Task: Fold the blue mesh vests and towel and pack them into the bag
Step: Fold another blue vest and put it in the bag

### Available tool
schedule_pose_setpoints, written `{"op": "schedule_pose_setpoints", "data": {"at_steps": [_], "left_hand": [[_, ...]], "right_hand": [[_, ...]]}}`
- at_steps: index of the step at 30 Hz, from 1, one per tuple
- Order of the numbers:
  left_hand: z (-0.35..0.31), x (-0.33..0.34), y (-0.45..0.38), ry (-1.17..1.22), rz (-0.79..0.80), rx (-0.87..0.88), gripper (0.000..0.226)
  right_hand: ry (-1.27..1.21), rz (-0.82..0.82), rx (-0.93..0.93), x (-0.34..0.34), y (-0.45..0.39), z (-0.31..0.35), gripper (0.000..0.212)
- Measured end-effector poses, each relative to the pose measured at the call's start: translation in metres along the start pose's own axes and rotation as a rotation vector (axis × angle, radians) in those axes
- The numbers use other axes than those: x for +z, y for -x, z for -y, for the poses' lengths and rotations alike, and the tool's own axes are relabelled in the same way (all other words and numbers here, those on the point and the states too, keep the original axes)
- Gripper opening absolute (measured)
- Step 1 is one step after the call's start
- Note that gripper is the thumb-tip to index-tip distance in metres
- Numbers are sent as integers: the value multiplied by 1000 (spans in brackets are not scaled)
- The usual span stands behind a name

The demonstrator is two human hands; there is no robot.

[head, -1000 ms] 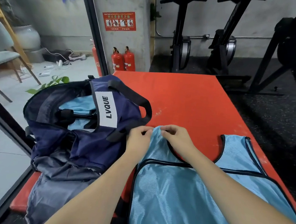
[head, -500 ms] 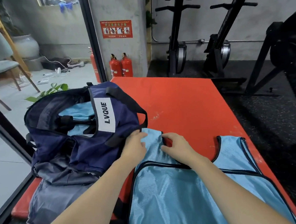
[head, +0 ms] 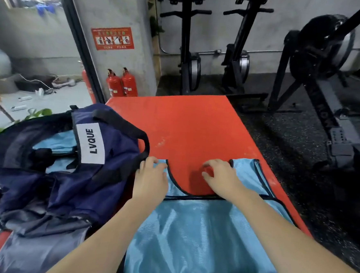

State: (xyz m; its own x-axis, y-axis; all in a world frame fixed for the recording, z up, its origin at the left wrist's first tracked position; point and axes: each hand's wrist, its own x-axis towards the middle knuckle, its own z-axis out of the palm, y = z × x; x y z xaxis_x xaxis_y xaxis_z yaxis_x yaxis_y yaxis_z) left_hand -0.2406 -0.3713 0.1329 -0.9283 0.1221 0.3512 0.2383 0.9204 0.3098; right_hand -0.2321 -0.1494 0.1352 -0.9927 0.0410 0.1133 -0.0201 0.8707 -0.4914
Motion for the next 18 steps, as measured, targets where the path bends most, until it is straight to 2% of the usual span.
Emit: {"op": "schedule_pose_setpoints", "data": {"at_steps": [2,6,11,14,18], "left_hand": [[-23,5,1,94,-25,50,24],[-78,24,-1,352,161,87,28],[-140,63,-23,402,327,102,31],[-161,81,-39,441,346,47,27],[-175,90,-53,491,312,3,24]], "right_hand": [[-4,-52,57,-14,5,-22,25],[18,-180,226,-40,11,-67,23],[14,-166,338,-52,9,-102,20],[45,-159,371,-55,4,-113,26],[102,-177,387,-54,-4,-118,20]]}}
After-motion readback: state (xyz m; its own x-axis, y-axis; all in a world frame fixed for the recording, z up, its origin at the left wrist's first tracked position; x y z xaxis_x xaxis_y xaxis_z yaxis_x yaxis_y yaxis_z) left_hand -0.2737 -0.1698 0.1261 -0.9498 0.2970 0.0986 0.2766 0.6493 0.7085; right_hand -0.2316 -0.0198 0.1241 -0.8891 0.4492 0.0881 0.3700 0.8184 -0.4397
